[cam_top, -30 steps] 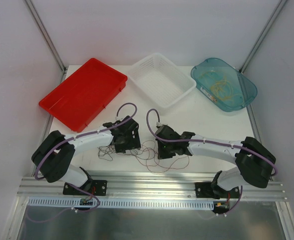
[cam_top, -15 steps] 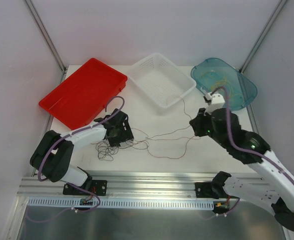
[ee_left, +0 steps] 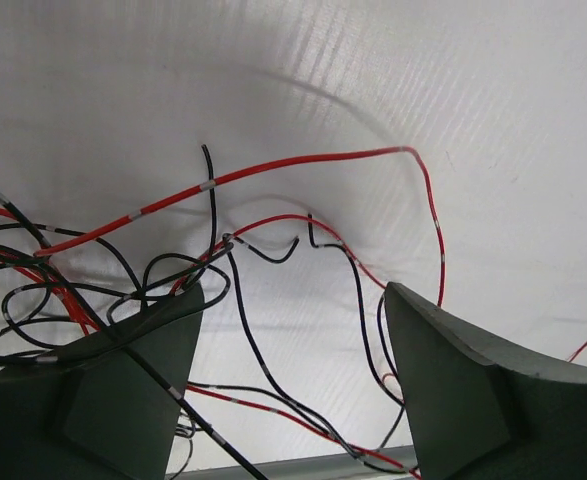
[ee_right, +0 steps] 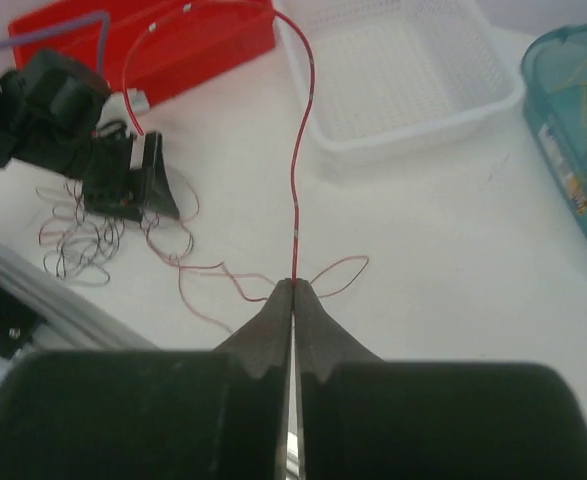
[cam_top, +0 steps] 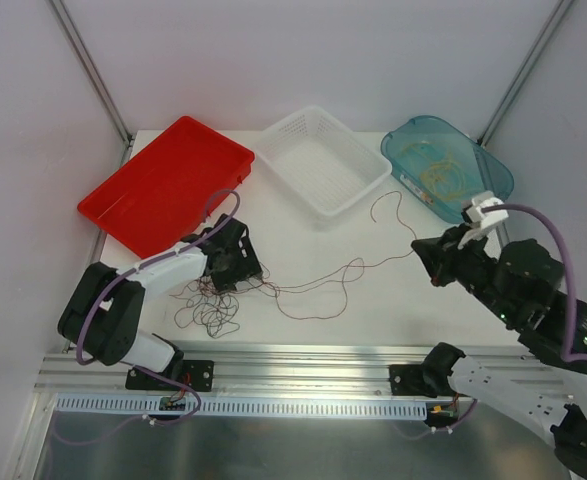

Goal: Untangle the cables
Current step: Untie the cable.

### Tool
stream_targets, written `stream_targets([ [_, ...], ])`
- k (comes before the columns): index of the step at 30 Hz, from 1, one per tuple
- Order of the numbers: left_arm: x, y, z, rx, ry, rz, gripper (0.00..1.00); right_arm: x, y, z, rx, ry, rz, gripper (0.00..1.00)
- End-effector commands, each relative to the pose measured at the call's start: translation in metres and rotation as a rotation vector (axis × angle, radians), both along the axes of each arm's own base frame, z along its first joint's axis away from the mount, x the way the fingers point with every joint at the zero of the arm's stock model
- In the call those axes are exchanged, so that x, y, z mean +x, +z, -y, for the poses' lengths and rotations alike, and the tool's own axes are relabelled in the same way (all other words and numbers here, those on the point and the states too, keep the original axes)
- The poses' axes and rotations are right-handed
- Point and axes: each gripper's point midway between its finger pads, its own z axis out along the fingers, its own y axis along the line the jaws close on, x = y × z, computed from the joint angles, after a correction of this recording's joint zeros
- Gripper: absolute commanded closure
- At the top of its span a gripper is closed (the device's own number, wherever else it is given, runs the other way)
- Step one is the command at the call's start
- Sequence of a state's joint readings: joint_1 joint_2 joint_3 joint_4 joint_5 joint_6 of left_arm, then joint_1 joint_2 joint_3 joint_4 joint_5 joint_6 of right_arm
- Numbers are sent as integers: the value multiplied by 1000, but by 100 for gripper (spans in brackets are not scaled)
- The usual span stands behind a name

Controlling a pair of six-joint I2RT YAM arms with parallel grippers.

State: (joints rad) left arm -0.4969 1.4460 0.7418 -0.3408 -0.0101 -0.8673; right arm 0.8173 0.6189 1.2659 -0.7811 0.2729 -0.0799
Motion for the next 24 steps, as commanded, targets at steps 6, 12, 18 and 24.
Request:
stream_targets([
  [6,-8,13,-15,33,-21,32,23,1,-129,-33,-214,44,-393,99],
  [12,5,54,-7,-25,-79,172,17,26,-171,23,-323,-300,-540,98],
  [18,3,97,-6,-92,-113,323,7,32,-167,-17,-221,-156,-590,50],
  [24,-21,96,-8,-151,-114,327,4,30,-146,-98,-33,132,-533,40],
])
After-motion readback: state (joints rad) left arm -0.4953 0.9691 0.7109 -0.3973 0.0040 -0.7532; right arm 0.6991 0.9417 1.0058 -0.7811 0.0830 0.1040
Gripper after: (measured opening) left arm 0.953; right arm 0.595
